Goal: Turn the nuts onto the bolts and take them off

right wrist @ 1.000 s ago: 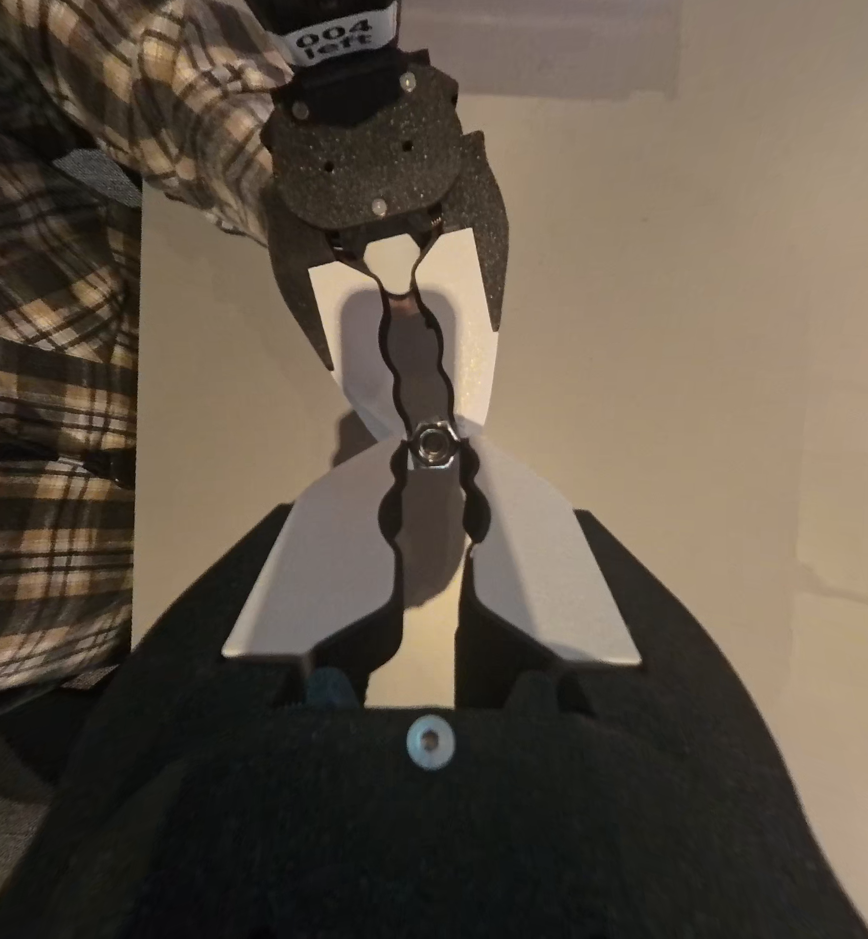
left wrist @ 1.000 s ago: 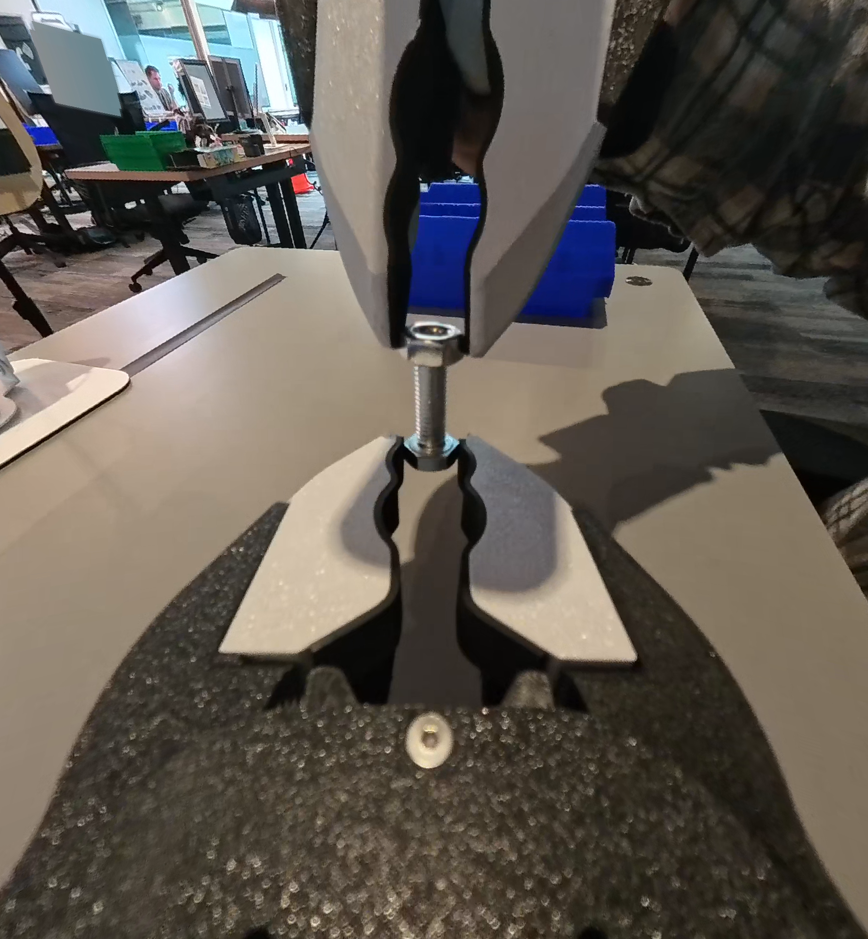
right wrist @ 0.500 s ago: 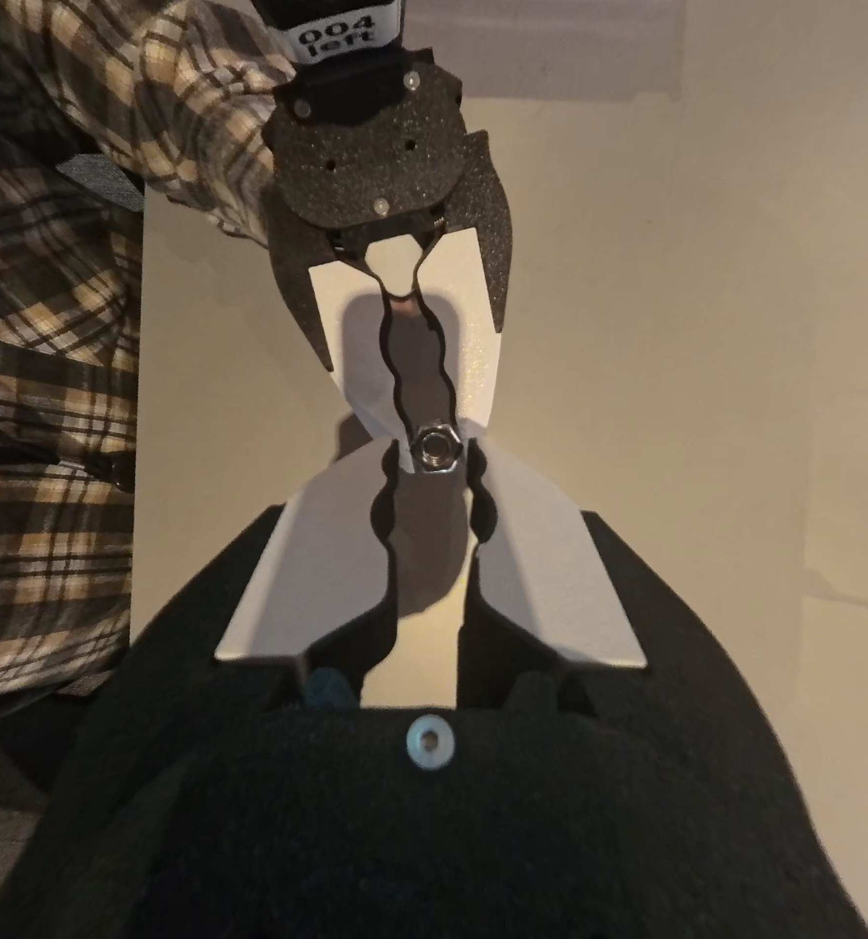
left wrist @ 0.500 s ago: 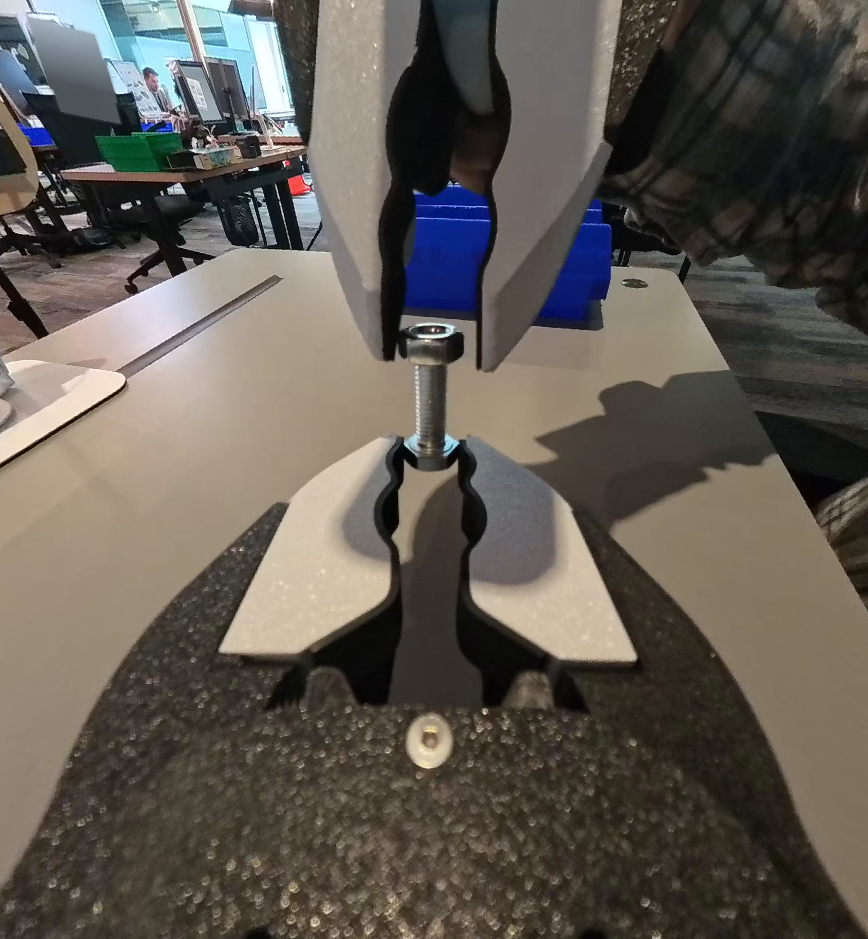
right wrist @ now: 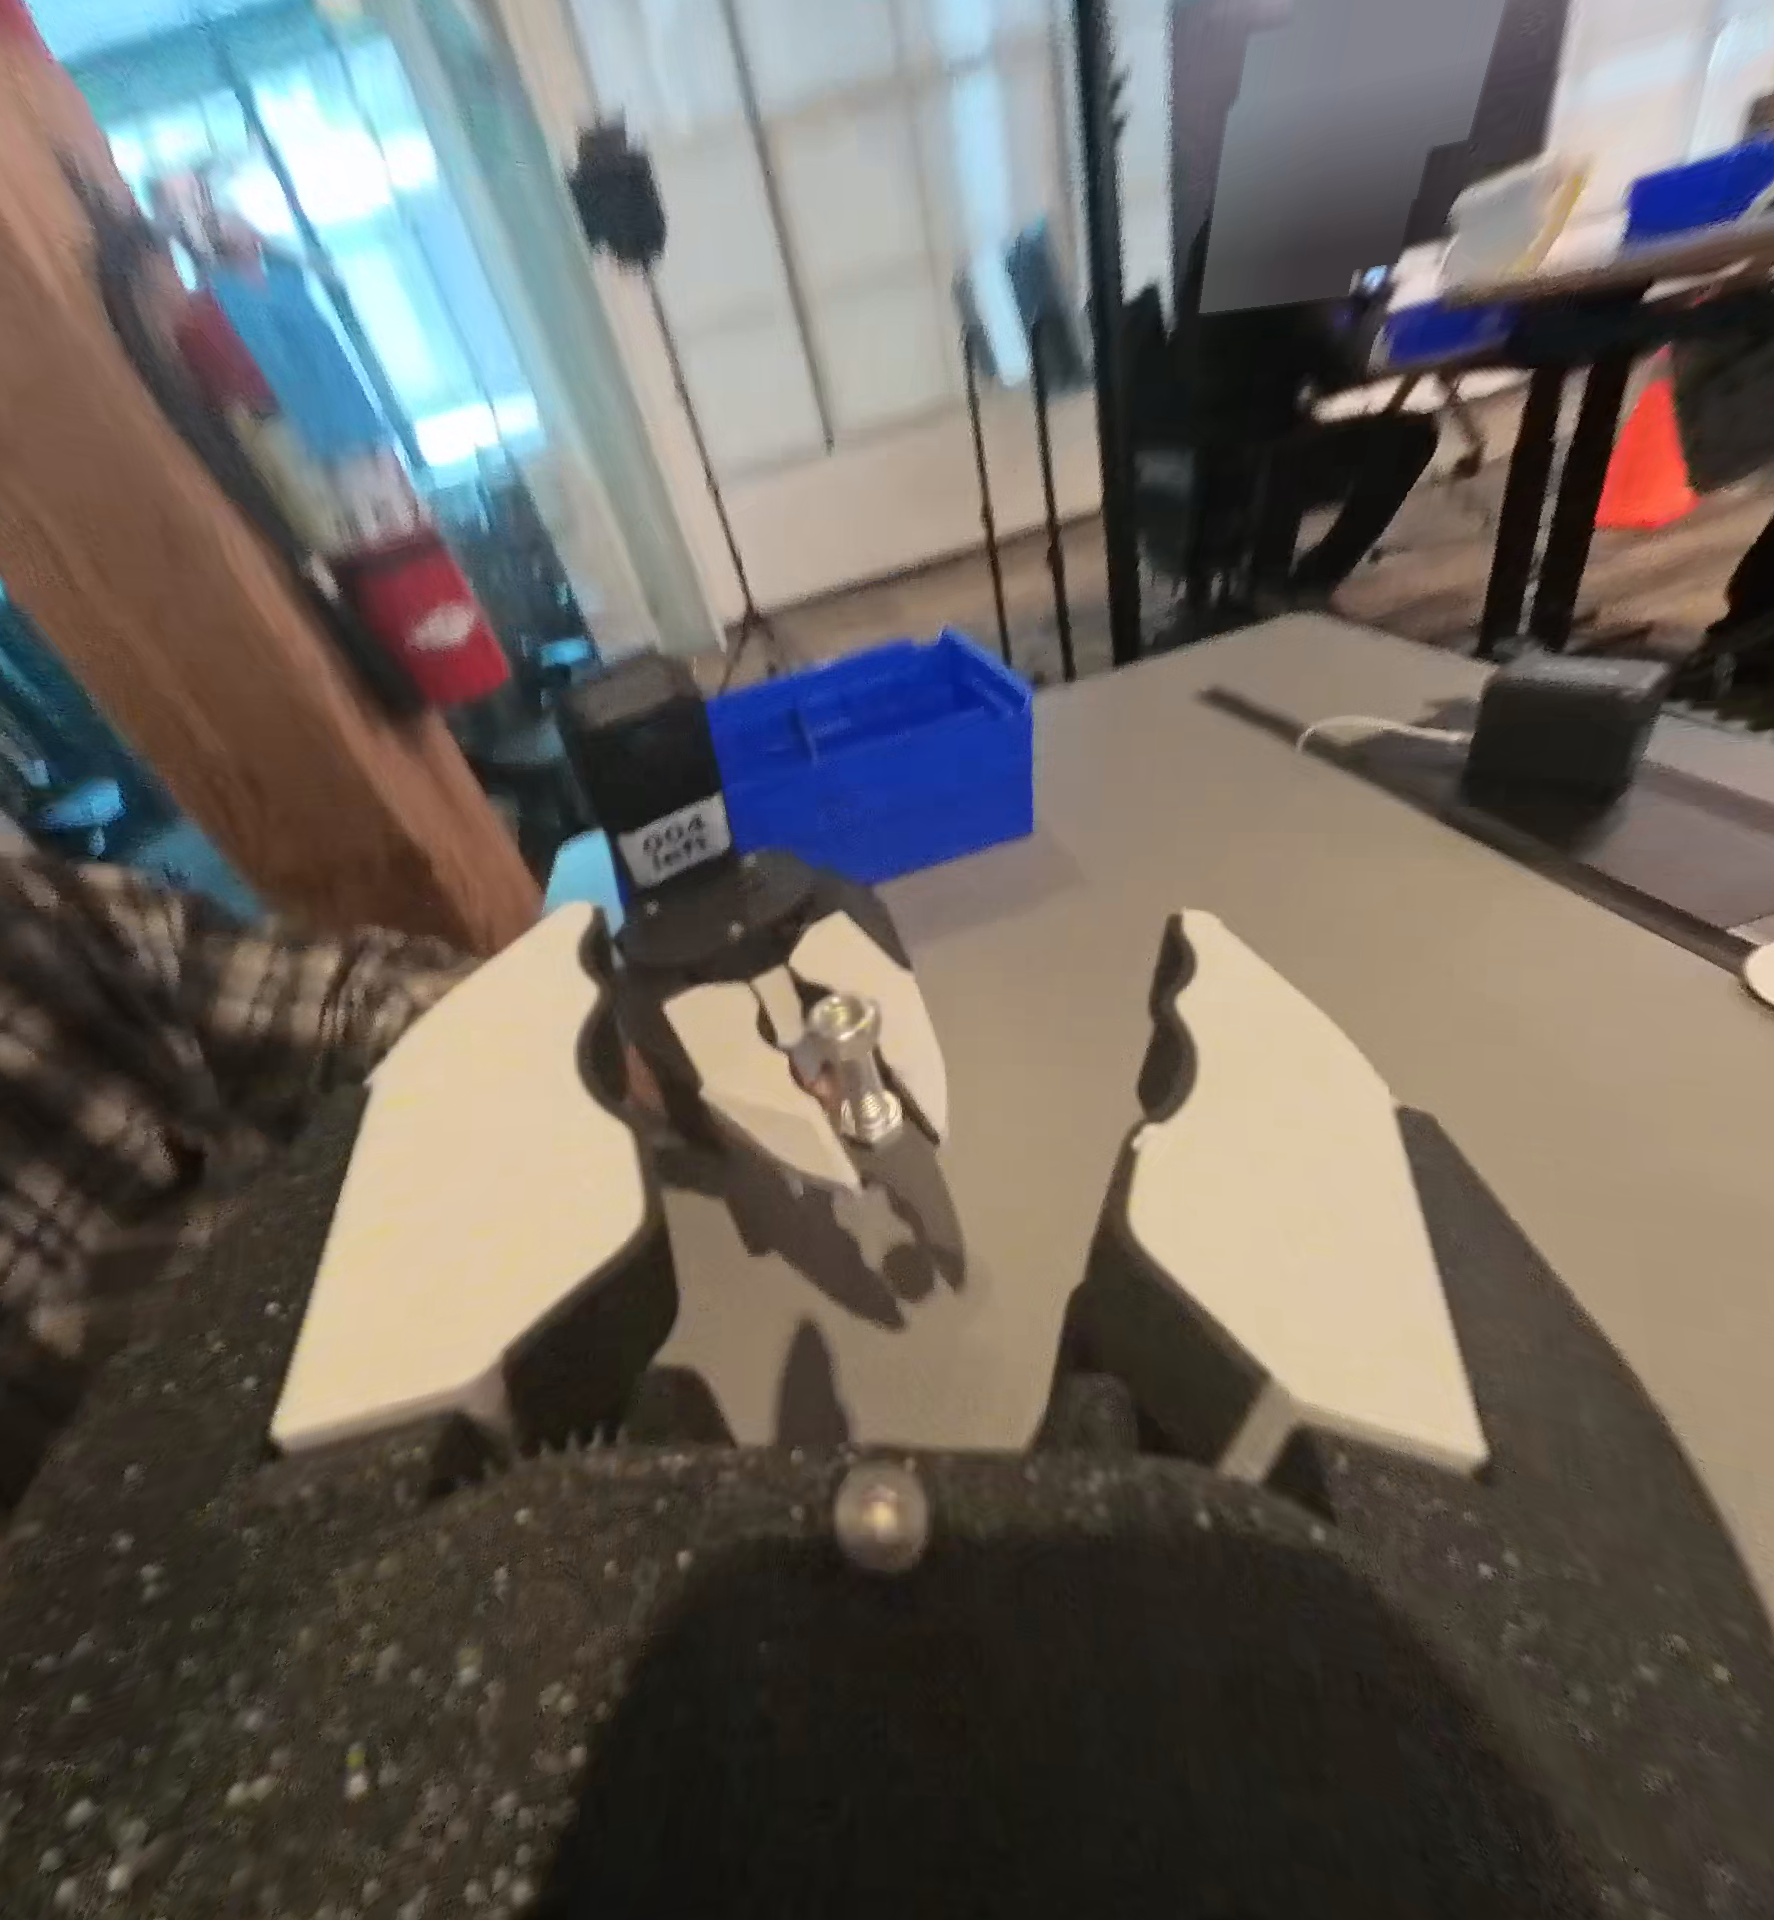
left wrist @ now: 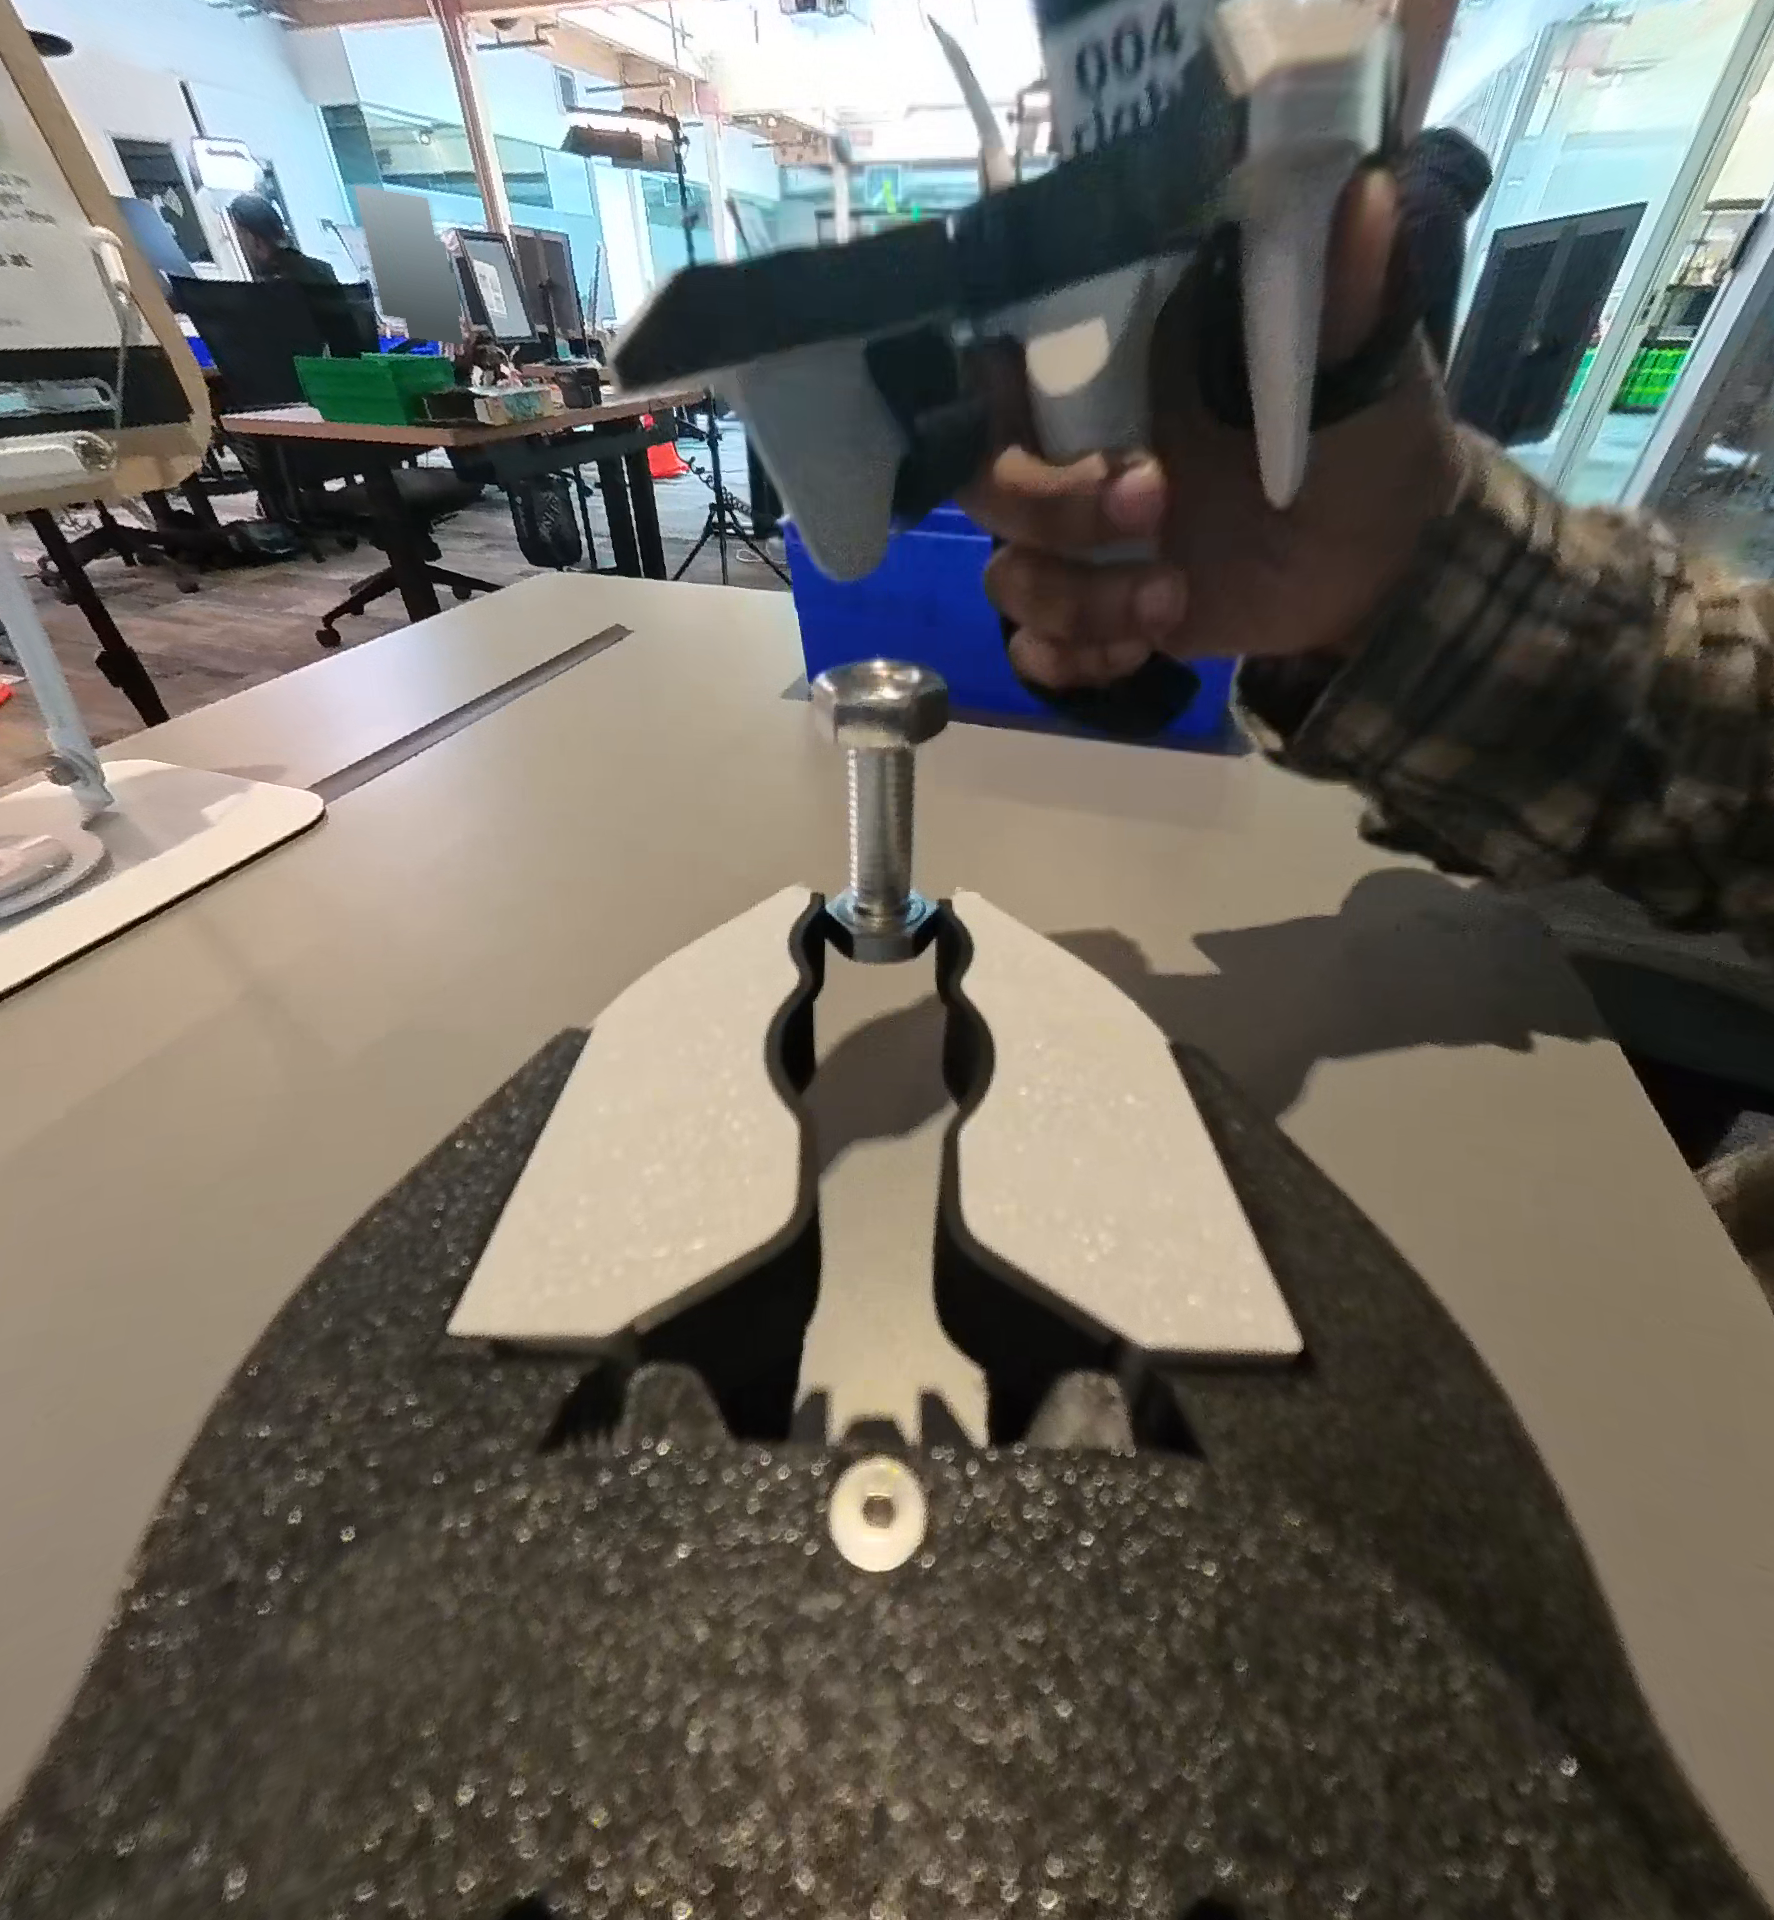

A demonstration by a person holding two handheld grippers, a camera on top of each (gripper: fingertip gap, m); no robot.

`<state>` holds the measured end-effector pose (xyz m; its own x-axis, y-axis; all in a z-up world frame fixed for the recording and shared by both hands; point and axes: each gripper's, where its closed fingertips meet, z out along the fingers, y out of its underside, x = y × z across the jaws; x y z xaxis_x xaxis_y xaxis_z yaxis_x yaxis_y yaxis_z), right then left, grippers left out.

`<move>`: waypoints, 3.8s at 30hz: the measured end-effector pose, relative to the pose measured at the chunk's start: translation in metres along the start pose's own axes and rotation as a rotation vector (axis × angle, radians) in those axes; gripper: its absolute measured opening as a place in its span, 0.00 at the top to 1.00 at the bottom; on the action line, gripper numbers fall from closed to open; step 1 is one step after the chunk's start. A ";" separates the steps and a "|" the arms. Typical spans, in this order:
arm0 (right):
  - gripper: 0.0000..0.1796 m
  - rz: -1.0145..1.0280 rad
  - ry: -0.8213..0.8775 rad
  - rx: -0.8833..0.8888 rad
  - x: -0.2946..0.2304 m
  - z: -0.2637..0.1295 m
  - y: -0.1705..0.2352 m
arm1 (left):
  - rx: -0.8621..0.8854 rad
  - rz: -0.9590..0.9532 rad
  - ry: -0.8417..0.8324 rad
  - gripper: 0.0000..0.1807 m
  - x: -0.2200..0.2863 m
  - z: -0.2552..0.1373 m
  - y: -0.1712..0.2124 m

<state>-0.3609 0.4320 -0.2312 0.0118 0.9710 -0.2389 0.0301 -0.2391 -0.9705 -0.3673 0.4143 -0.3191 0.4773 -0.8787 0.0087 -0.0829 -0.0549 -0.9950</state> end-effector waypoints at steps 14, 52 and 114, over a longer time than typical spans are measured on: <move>0.28 -0.097 0.090 -0.036 0.020 0.033 0.037 | 0.044 0.014 0.009 0.89 0.004 -0.001 -0.007; 0.35 -0.112 0.085 -0.047 0.027 0.026 0.034 | 0.075 0.027 0.009 0.89 0.006 -0.003 -0.012; 0.38 -0.132 0.100 -0.004 0.013 0.027 0.026 | 0.106 0.053 0.002 0.89 0.008 -0.005 -0.019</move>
<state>-0.3866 0.4381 -0.2601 0.1067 0.9888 -0.1044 0.0420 -0.1094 -0.9931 -0.3666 0.4056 -0.2993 0.4733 -0.8798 -0.0441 -0.0148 0.0421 -0.9990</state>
